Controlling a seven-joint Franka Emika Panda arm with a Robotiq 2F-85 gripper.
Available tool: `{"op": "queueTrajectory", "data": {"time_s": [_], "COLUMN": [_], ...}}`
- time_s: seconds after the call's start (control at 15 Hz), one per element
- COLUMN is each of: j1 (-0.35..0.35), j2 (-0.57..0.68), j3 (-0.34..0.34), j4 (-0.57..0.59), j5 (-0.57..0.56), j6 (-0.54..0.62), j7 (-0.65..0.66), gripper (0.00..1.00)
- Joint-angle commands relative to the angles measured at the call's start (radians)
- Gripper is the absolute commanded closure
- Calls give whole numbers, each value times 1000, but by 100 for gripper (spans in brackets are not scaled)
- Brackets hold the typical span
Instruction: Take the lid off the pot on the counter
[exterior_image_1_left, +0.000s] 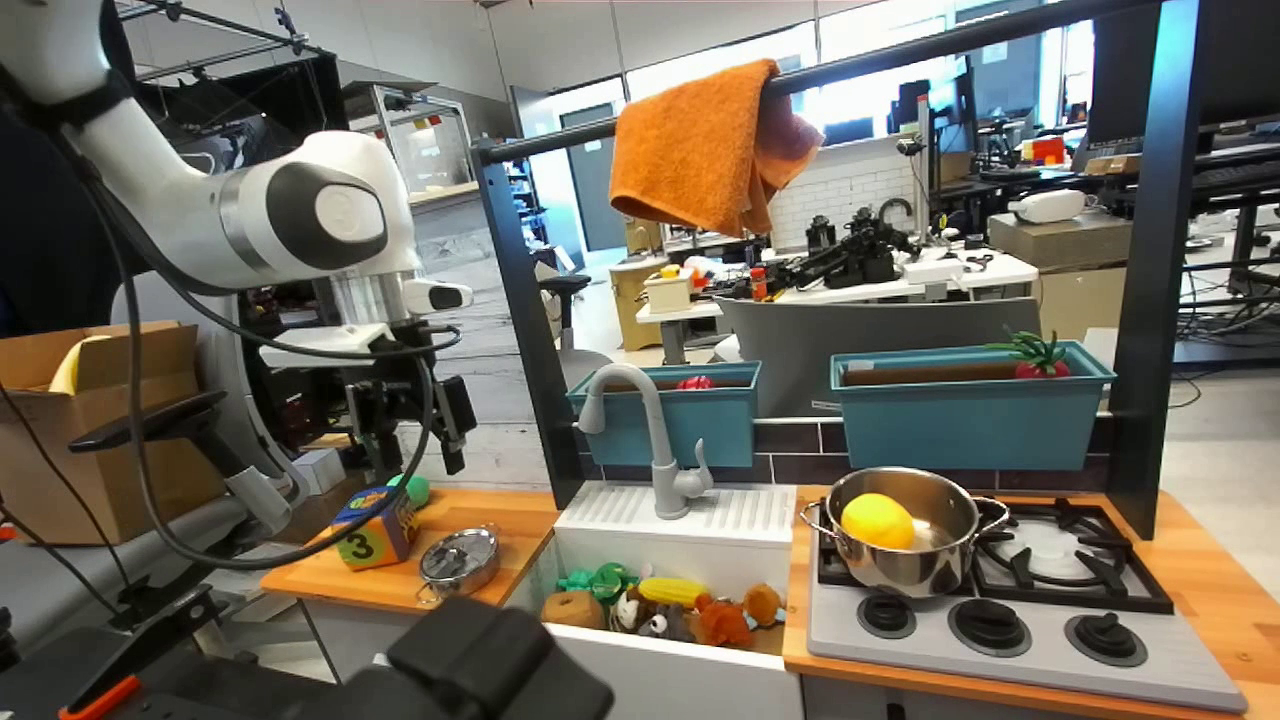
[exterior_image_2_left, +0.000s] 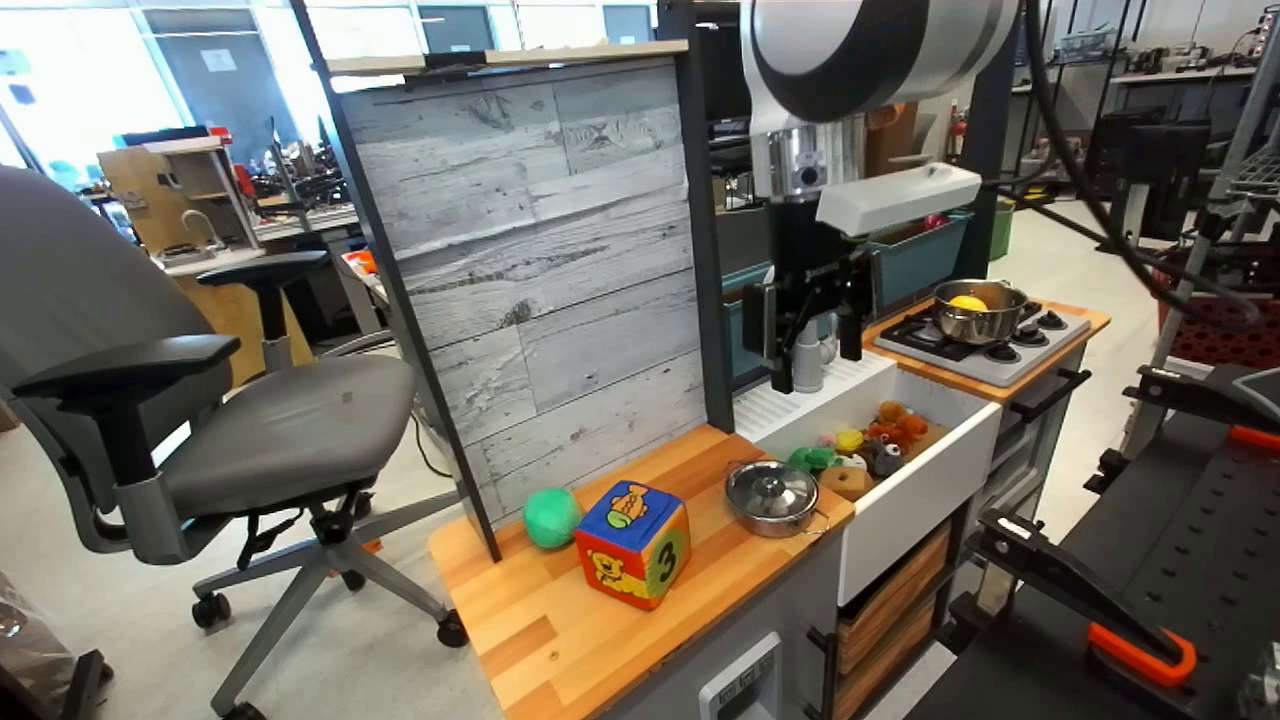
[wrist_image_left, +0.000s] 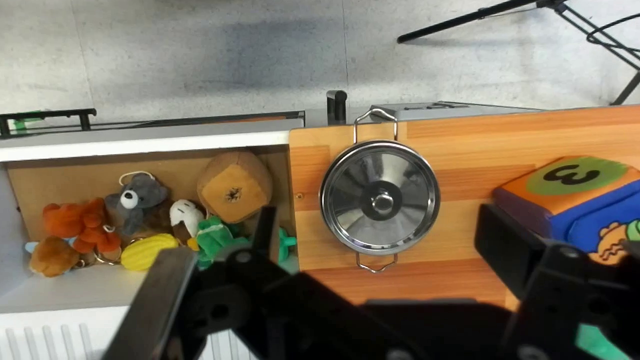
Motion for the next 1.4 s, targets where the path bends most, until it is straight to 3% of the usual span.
{"op": "queueTrajectory", "data": {"time_s": [0.0, 0.33, 0.8, 1.33], "j1": [41, 76, 138, 121], "j2": [157, 289, 314, 354], "j3": [-40, -68, -97, -84], "j4": [156, 272, 262, 278], "j5": [-46, -64, -65, -53], "j6": [39, 85, 85, 80], "j7": [16, 19, 55, 31], "gripper": [0, 0, 0, 0]}}
